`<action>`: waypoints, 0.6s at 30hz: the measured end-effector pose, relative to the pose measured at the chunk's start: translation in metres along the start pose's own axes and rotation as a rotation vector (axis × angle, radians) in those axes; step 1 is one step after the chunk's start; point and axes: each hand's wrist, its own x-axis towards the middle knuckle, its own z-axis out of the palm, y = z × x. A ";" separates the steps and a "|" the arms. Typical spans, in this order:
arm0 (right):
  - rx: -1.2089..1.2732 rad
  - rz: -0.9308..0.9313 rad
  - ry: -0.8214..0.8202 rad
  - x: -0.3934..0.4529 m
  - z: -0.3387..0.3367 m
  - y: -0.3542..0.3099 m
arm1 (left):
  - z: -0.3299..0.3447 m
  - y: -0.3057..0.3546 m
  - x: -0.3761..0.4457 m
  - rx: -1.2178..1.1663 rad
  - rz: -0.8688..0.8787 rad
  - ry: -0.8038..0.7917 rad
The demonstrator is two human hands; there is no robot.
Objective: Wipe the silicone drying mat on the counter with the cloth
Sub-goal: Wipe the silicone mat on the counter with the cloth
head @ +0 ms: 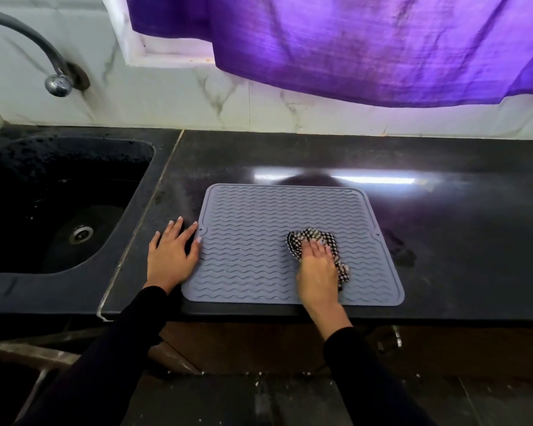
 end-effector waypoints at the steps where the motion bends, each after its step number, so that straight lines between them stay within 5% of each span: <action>1: 0.052 0.000 -0.007 0.002 -0.004 0.004 | 0.000 0.000 0.000 -0.002 0.003 0.003; 6: 0.432 0.162 0.079 0.005 -0.027 0.021 | -0.002 0.001 0.000 -0.008 0.000 0.012; 11: 1.370 0.794 0.124 0.042 -0.050 0.050 | -0.004 0.001 -0.001 -0.021 -0.004 -0.006; 13: 1.219 0.856 0.266 0.051 -0.060 0.061 | -0.005 0.001 -0.001 -0.022 -0.010 -0.012; 15: 0.859 0.731 0.383 0.053 -0.069 0.067 | -0.005 0.001 -0.001 -0.025 -0.008 -0.012; 18: 0.478 0.455 0.263 0.042 -0.063 0.055 | -0.005 0.001 0.000 -0.030 -0.002 -0.008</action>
